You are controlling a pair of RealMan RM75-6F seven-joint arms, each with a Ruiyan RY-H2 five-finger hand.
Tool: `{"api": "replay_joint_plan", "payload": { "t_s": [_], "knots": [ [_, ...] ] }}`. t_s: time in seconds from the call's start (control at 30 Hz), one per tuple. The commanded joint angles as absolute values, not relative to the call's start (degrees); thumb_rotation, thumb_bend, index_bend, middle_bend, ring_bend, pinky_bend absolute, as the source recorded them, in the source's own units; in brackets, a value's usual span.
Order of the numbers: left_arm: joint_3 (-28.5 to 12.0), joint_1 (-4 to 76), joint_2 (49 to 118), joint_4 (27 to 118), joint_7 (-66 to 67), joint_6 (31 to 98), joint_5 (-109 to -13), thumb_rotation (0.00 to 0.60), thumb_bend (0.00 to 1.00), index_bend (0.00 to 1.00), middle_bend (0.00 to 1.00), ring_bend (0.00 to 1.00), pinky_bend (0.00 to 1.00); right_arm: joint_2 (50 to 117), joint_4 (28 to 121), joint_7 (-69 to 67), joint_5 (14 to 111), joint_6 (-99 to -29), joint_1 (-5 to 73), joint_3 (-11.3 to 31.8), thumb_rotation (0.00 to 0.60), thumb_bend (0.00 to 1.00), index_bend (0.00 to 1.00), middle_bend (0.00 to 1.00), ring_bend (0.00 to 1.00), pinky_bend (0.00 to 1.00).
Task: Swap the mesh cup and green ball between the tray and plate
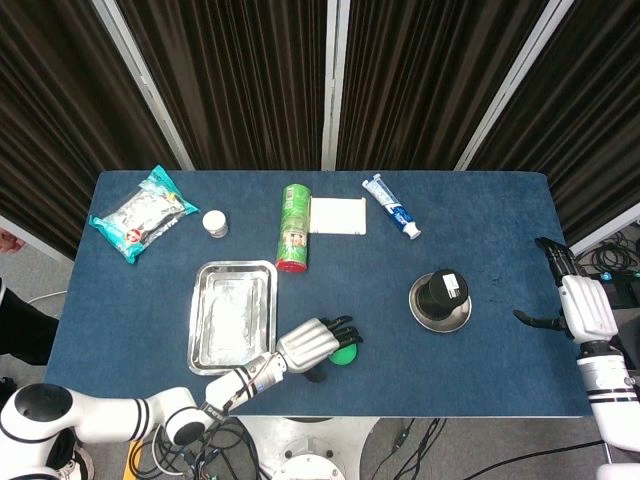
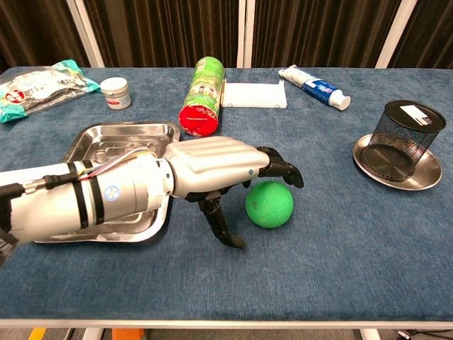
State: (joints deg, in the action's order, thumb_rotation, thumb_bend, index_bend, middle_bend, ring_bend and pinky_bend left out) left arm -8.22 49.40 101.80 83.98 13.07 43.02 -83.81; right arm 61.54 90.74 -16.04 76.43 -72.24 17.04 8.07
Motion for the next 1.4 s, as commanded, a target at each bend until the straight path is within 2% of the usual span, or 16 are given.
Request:
{"api": "replay_joint_plan", "payload": {
  "t_s": [0.03,0.23,0.37,0.63,0.8,1.0,1.23,1.4],
  "knots": [
    [-8.2,50.1,102.5,83.0,12.4,43.3,-84.3,0.6,0.15,0.21,0.18,0.1,0.38,61.6,90.5,-16.2,76.5,-72.2,16.9,8.1,0.6,0.0,0.0,0.04,0.0,0.17],
    [-7.9,51.0,103.9,80.9,11.5,44.1,-84.2,0.6,0.22,0.3,0.25,0.2,0.55,61.8,89.7,-16.8,76.6,-72.1,16.5,8.2,0.6,0.0,0.0,0.04,0.0,0.17],
    [-7.5,51.6,104.5,80.0,11.5,44.4,-84.4,0.6,0.24,0.33,0.27,0.23,0.59,62.0,89.2,-17.2,76.5,-72.0,16.3,8.3,0.6,0.0,0.0,0.04,0.0,0.17],
    [-6.7,52.1,105.7,78.1,10.9,45.8,-84.9,0.6,0.34,0.44,0.42,0.37,0.68,62.1,88.4,-18.1,77.1,-72.4,15.5,8.3,0.6,0.0,0.0,0.04,0.0,0.17],
    [-6.3,51.9,105.4,78.7,10.2,47.1,-85.2,0.6,0.39,0.47,0.45,0.41,0.71,62.2,88.2,-18.2,77.2,-72.1,15.5,8.4,0.6,0.0,0.0,0.04,0.0,0.17],
    [-6.1,51.0,103.2,81.7,11.3,50.3,-86.3,0.6,0.41,0.47,0.46,0.41,0.7,62.2,88.5,-18.0,77.3,-72.0,15.6,8.7,0.6,0.0,0.0,0.04,0.0,0.17],
    [-5.9,45.9,94.3,87.9,17.3,56.2,-82.9,0.6,0.41,0.47,0.46,0.41,0.7,62.2,88.6,-17.9,77.6,-72.2,15.7,9.1,0.6,0.0,0.0,0.04,0.0,0.17],
    [-5.0,41.4,89.3,88.0,18.5,59.1,-78.3,0.6,0.41,0.46,0.46,0.41,0.69,62.5,88.8,-17.4,77.7,-71.7,16.0,9.2,0.6,0.0,0.0,0.04,0.0,0.17]
  ]
}}
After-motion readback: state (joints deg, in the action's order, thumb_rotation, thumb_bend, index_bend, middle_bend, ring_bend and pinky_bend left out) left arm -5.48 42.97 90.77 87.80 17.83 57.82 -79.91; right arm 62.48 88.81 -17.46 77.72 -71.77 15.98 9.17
